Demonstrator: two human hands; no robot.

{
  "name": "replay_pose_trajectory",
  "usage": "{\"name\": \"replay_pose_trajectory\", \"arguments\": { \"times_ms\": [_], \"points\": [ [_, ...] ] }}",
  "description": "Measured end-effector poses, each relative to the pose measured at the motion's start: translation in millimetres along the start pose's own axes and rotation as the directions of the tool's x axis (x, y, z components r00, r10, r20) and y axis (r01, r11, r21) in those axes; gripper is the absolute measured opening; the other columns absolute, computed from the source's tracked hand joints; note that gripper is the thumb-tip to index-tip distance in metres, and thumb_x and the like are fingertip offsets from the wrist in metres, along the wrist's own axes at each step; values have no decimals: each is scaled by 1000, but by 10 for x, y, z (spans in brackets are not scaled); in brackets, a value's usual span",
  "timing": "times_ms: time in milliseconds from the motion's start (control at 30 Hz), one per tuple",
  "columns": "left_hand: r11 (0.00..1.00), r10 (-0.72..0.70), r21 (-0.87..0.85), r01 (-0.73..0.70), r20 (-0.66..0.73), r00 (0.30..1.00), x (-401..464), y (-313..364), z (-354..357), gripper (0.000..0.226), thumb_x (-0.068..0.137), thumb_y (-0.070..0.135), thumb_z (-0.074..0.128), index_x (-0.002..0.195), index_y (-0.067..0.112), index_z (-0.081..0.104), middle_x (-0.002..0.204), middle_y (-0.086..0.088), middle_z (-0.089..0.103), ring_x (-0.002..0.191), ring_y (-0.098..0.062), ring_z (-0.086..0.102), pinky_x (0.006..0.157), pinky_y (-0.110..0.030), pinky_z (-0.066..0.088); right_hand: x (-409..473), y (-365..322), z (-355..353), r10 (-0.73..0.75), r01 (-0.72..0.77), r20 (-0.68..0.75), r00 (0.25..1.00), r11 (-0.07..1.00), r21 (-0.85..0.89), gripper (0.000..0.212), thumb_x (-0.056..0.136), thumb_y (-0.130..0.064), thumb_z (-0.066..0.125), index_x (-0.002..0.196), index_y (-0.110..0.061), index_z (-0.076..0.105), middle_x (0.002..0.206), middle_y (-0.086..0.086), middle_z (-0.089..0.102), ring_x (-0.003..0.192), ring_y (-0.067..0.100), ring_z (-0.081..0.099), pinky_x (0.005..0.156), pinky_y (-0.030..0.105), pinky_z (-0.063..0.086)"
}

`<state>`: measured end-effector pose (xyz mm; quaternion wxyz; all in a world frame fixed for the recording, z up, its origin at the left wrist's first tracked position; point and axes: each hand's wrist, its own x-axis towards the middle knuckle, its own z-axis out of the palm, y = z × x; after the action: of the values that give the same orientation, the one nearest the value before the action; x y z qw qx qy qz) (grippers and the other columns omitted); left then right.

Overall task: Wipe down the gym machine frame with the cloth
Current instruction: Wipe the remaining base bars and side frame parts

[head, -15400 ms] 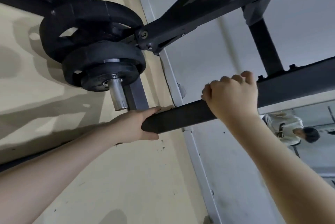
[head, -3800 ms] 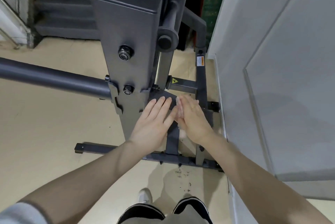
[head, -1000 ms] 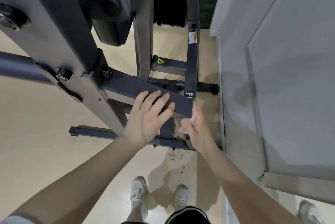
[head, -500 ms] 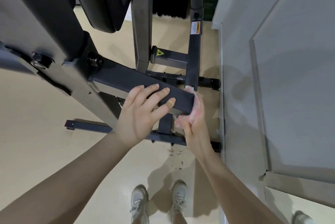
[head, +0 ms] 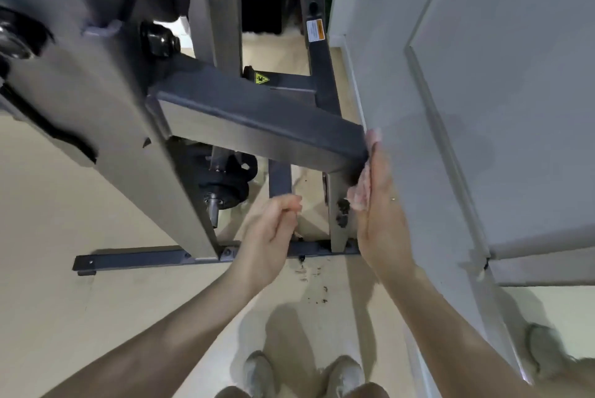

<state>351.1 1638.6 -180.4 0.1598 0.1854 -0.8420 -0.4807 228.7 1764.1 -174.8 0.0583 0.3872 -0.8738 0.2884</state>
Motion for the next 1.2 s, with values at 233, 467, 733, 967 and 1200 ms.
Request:
{"name": "replay_pose_trajectory", "arguments": {
  "times_ms": [233,467,733,967,1200],
  "points": [
    [835,-10,-541,99,164,986,477,-450,625,67,91,68,11,143,32,34,149,12,38,137,-2,31,113,-26,24,294,570,233,-735,650,-213,644,672,-356,33,101,-2,35,134,-1,36,141,11,35,131,30,36,109,43,32],
    [761,267,-593,-265,-86,960,551,-969,940,64,93,58,9,135,29,47,142,9,48,134,-8,38,108,-28,34,529,760,70,-897,765,48,440,346,-543,44,98,-10,44,141,-12,35,149,3,38,134,26,39,115,40,20],
    [710,319,-639,-297,-83,944,481,-941,1000,66,88,60,5,141,31,33,145,14,42,135,2,32,115,-31,19,487,450,-51,-895,725,170,412,209,-657,37,94,-9,43,126,-5,60,130,9,60,126,25,52,113,40,25],
    [821,376,-424,-382,-102,921,459,-1019,1164,62,93,66,18,147,37,23,150,28,25,139,8,16,117,-23,13,133,806,382,-699,687,-195,688,714,-135,48,94,-11,47,141,0,39,132,19,54,123,19,47,103,35,43],
    [898,361,-185,-399,-209,909,527,-957,1266,62,97,-1,41,150,22,18,157,6,19,142,-1,18,116,-26,22,142,720,704,-230,212,-60,971,722,659,76,92,-59,30,151,-13,14,132,17,45,117,28,41,106,60,32]
  ]
}}
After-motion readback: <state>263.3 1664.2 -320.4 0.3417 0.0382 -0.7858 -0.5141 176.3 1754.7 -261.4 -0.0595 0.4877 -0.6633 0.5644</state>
